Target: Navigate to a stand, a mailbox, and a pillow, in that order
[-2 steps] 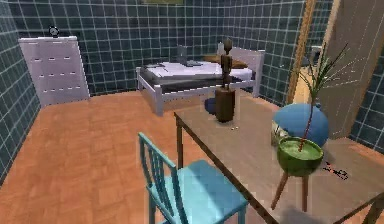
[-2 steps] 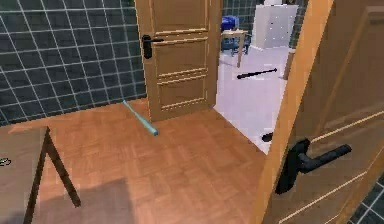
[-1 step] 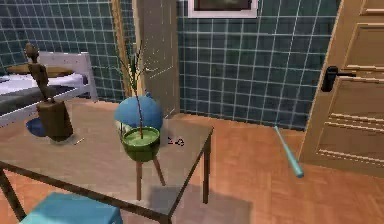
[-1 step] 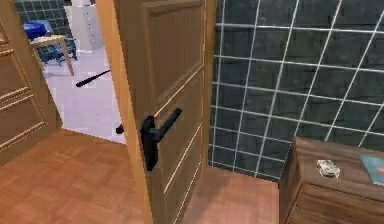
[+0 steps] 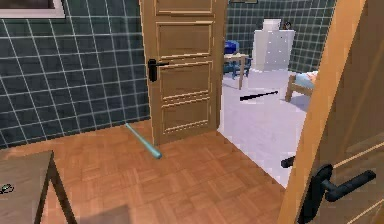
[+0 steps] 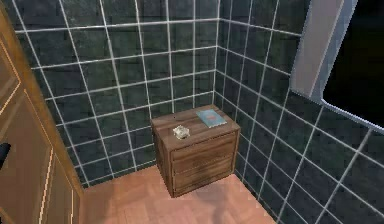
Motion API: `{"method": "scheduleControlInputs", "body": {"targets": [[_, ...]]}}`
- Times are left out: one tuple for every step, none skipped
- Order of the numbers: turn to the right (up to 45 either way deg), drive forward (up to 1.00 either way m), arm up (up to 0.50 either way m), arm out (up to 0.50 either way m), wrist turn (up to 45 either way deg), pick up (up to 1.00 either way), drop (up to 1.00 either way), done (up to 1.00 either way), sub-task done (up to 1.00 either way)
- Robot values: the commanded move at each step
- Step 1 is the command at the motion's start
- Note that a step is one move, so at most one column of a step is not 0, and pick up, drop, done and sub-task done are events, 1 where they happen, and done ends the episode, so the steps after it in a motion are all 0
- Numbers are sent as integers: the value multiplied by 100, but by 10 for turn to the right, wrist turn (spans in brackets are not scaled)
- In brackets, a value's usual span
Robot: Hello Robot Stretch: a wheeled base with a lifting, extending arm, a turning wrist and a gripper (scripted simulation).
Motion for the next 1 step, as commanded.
{"method": "scheduleControlInputs", "body": {"targets": [[60, 0, 0, 0, 0, 0, 0, 0, 0]]}}
